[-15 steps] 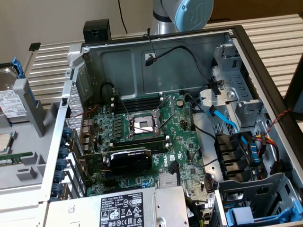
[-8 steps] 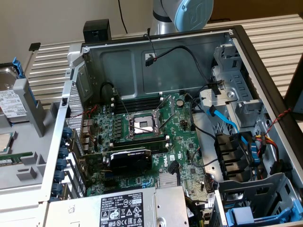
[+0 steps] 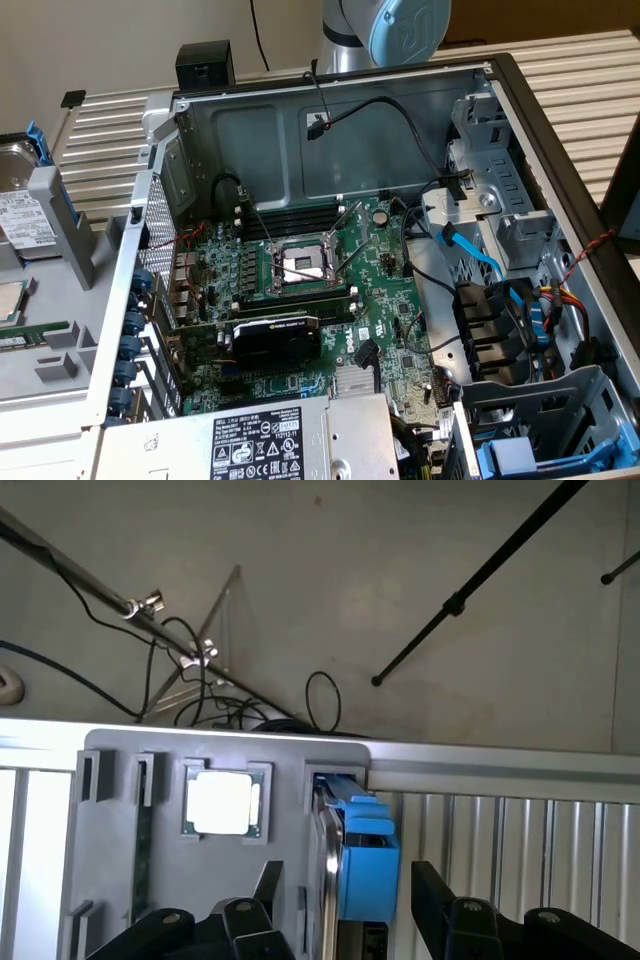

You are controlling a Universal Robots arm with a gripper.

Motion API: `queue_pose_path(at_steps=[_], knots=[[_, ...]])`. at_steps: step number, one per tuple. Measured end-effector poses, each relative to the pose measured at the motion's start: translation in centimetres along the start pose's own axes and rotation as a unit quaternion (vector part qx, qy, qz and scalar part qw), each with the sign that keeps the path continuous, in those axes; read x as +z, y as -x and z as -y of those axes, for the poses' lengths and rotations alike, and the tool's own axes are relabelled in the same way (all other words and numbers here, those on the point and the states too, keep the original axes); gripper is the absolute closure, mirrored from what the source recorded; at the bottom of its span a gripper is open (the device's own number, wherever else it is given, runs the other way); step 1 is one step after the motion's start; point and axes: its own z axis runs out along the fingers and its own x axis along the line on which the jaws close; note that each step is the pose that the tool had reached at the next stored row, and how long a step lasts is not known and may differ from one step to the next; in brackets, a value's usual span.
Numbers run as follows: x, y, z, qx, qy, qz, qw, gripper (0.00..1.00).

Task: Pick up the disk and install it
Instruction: 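Pick up the disk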

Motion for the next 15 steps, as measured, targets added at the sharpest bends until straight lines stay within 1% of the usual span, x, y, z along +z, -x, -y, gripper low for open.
queue_pose_path(at_steps=[7,15], knots=[[1.22,-0.1,0.05,0.0,0.0003,0.0011,1.0,0.38],[2.01,-0.1,0.09,0.0,0.0023,0.0013,1.0,0.38]])
